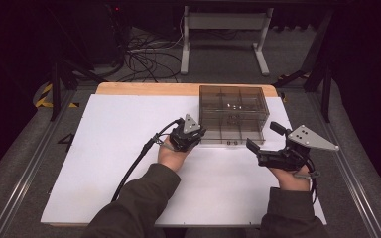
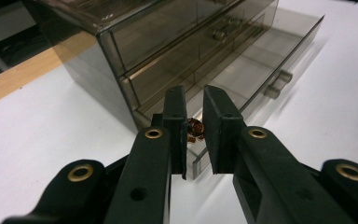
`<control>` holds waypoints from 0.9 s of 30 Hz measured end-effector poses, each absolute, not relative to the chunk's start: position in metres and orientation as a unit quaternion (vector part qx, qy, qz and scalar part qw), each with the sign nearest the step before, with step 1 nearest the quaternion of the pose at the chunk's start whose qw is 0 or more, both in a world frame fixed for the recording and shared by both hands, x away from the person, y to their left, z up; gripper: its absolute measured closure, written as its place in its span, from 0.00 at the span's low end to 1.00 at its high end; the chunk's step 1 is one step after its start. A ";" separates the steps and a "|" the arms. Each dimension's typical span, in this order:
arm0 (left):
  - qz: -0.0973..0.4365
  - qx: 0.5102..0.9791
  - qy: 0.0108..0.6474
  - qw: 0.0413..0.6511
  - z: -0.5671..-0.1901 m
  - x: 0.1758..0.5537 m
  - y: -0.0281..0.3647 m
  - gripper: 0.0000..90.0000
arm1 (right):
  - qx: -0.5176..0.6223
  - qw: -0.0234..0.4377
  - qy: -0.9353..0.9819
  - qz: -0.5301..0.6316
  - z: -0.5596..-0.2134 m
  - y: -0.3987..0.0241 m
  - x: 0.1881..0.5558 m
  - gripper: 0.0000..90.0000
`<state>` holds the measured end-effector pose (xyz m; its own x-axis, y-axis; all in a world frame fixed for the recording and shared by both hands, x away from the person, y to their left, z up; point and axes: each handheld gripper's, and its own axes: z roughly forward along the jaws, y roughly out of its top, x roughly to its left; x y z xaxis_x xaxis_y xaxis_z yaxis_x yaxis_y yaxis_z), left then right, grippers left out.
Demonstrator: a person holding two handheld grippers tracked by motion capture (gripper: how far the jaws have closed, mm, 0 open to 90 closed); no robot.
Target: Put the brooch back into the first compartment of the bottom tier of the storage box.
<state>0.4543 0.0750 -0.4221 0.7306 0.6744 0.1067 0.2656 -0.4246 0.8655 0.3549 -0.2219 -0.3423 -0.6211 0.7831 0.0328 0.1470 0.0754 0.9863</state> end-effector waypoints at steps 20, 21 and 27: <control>0.220 0.796 0.303 0.475 -0.426 0.463 0.071 0.89 | 0.342 0.270 0.681 0.589 -0.342 -0.223 0.355 0.02; 0.220 0.795 0.305 0.477 -0.427 0.463 0.070 0.89 | 0.342 0.270 0.681 0.589 -0.342 -0.223 0.355 0.02; 0.221 0.789 0.313 0.480 -0.431 0.467 0.070 0.89 | 0.343 0.270 0.680 0.589 -0.342 -0.224 0.355 0.02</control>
<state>0.4671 0.0700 -0.4312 0.7070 0.7055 0.0485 0.2813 -0.3435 0.8960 0.3554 -0.2238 -0.3422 -0.6190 0.7845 0.0366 0.1480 0.0707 0.9865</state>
